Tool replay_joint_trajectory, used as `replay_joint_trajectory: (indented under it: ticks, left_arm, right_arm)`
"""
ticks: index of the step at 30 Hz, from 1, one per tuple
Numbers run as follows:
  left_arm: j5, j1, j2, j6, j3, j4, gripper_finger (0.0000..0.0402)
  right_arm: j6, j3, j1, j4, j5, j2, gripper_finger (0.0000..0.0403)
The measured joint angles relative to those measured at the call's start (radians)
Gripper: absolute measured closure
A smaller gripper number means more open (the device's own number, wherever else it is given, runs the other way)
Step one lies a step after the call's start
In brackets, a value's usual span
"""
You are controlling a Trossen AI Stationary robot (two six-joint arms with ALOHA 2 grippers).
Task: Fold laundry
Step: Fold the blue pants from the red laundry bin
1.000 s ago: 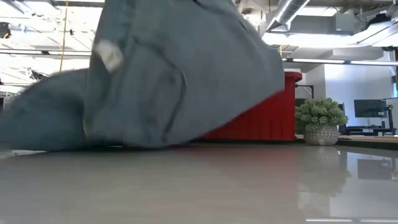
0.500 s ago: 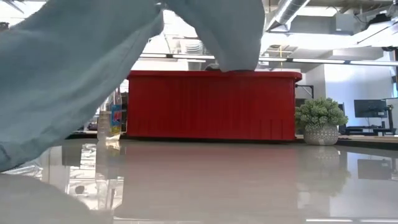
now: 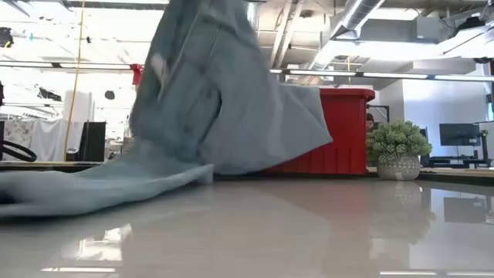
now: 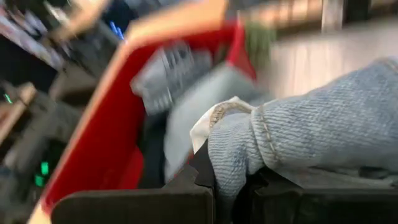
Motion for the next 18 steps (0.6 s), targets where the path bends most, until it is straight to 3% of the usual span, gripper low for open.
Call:
replay_joint_trajectory:
  ticks: [4,7,11,18]
  left_arm:
    - [0.076,0.038,-0.054,-0.067,-0.128,-0.065,0.0401]
    - [0.093,0.051,-0.151,-0.087,-0.263,-0.002,0.0401]
    - [0.131,0.071,-0.276,-0.129,-0.424,0.089,0.0401]
    - [0.131,0.108,-0.372,-0.132,-0.462,0.140,0.0401]
  right_arm:
    - [-0.050,-0.002,-0.038,0.093,-0.040,0.046,0.0200]
    - [-0.126,0.001,-0.077,0.188,-0.056,0.038,0.0180]
    - [-0.101,0.001,-0.141,0.230,-0.056,0.071,0.0171]
    - [0.039,0.000,-0.186,0.374,-0.052,0.226,0.0171]
